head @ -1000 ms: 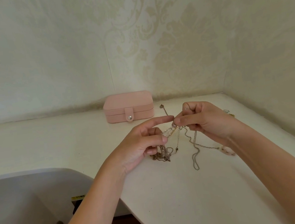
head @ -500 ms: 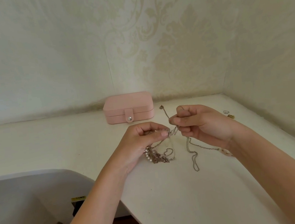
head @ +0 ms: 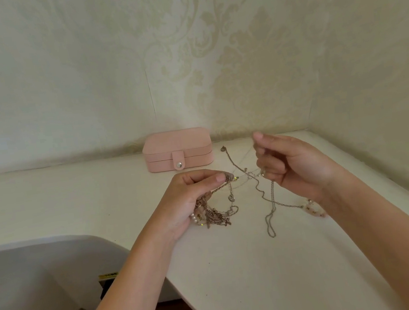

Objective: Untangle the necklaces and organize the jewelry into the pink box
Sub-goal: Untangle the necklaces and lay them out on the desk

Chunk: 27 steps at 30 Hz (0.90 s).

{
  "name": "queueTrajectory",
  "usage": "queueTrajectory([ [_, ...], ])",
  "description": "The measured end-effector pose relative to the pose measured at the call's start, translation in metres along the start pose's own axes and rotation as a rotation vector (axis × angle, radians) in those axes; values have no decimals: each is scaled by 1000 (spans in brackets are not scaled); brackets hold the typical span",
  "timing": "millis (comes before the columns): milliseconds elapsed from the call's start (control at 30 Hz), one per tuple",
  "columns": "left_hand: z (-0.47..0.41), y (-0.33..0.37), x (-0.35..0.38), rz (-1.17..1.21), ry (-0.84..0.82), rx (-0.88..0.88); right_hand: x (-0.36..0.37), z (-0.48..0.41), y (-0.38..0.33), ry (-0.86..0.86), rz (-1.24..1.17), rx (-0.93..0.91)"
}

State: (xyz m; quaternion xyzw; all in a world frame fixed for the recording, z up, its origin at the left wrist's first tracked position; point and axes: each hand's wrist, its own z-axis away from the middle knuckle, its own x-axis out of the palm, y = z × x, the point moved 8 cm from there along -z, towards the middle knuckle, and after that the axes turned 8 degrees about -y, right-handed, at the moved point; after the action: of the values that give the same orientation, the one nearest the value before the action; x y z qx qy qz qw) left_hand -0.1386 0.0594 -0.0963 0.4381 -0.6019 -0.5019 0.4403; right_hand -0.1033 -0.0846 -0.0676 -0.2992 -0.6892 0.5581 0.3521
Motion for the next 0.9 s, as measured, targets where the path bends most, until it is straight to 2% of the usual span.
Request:
queueTrajectory([
  [233, -1, -1, 2, -1, -27, 13, 4, 0, 2, -66, -188, 7],
  [533, -5, -2, -15, 42, 107, 45, -9, 0, -7, 31, -220, -97],
  [733, -9, -6, -22, 111, 109, 39, -20, 1, -12, 61, -162, -123],
  [800, -10, -8, -27, 110, 155, 50, -21, 1, -10, 84, -109, -107],
  [900, -8, -10, -43, -62, 349, 55, -25, 0, -8, 120, -32, -96],
])
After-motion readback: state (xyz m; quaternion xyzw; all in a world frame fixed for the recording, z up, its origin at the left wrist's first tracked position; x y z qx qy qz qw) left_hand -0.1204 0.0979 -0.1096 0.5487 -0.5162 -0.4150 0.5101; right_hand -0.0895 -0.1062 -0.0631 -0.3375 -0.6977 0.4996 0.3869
